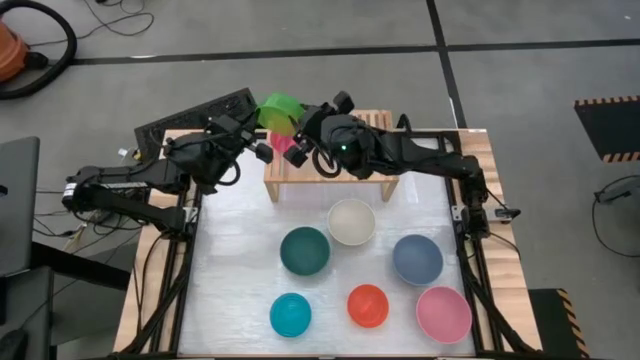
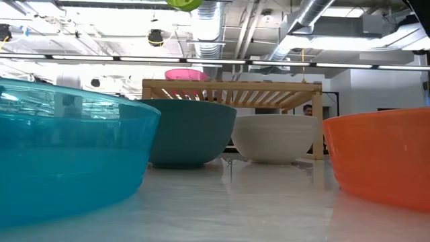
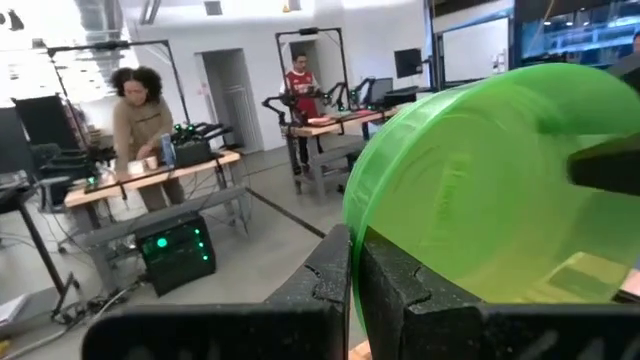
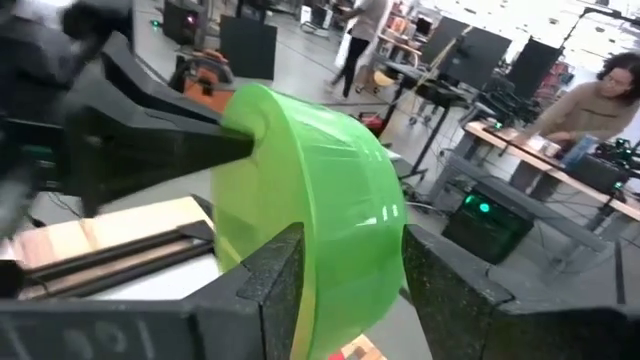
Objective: Place and stack bowls onto a shelf
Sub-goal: Stack the transparent green bowl on top of the transparent pink bowl on the shelf
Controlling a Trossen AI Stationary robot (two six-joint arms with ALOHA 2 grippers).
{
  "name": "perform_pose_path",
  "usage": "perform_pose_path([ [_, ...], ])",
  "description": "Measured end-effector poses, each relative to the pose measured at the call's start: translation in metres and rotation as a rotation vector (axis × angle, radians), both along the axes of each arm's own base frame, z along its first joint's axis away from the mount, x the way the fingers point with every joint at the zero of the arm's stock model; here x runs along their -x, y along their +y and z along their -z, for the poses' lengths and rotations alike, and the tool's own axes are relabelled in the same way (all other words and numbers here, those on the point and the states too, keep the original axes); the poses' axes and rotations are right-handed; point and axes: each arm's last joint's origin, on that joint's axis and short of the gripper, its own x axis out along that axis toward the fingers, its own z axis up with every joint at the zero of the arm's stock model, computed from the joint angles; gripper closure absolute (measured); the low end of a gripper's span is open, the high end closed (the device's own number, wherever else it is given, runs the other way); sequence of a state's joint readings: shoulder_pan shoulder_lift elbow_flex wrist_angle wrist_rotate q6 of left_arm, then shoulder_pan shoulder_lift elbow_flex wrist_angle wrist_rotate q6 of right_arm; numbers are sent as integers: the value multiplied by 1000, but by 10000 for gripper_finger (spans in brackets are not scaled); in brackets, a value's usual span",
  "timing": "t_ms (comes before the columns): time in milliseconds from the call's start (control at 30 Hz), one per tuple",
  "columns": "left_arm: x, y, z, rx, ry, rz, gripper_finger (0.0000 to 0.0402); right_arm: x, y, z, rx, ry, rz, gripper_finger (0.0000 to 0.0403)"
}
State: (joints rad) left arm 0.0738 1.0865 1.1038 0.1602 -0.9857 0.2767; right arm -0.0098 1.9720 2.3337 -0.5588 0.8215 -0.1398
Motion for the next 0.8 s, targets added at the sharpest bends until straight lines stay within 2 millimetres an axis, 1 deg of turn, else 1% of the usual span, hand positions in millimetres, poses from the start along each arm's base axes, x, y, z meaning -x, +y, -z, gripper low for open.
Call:
perform_pose_path([
  [100,-1,0,-1,-21,10,3,401,1,-5,1,1,7,16,224],
  [200,0,0,-3,-49,35,6,402,0,-6,1,0,14,13,239],
  [300,0,1,-3,-77,72,22,402,1,-5,2,1,21,16,263],
  [400,0,1,-4,-103,99,47,401,1,-5,3,1,35,27,304],
  [533,-1,0,-5,-130,124,84,401,3,-5,5,6,58,52,373],
  [567,-1,-1,-5,-135,129,90,400,3,-5,5,6,65,51,380],
  [700,-1,-1,-5,-139,130,96,397,3,-5,6,-7,61,45,380],
  [800,1,-2,-7,-158,138,126,374,3,-4,7,-26,60,42,380],
])
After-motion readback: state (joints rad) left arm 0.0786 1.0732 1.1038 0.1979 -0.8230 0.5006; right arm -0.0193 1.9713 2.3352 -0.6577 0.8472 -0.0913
